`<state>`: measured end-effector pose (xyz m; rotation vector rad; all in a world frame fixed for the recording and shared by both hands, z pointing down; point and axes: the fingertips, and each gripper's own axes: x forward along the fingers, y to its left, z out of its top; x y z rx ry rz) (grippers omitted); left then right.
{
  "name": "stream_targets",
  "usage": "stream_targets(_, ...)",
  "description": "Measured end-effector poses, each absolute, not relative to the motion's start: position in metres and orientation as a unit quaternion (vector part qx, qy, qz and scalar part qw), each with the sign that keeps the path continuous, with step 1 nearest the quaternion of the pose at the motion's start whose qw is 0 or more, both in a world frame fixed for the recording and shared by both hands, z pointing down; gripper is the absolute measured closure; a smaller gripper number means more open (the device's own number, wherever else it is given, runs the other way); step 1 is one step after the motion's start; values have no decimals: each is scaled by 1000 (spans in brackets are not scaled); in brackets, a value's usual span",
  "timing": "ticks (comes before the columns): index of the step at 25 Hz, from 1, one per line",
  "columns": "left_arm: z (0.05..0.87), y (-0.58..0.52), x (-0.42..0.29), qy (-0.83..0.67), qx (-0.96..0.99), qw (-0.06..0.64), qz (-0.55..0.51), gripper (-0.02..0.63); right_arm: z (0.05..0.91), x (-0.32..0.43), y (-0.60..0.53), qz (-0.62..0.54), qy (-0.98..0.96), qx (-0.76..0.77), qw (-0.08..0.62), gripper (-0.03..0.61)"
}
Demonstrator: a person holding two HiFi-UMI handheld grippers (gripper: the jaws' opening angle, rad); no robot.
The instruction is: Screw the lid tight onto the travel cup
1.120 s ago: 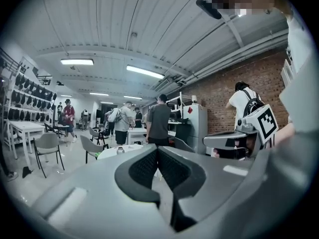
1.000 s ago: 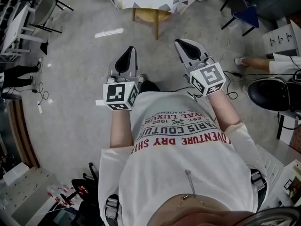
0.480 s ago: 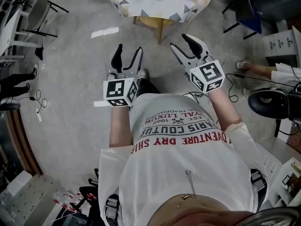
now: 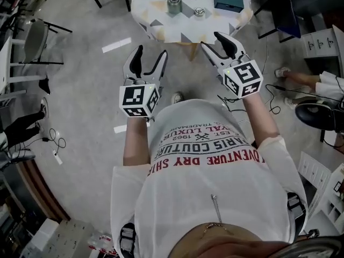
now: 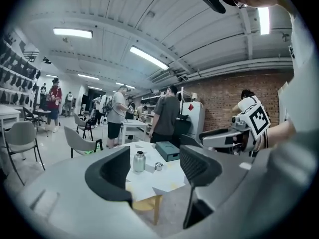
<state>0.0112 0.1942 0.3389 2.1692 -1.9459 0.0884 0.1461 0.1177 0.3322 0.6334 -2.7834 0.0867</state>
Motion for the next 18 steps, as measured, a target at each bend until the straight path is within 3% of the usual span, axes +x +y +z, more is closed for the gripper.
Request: stream_targets(18,429,34,-43,-576,797,155,95,278,436,90,-27,85,-918,263,283,371)
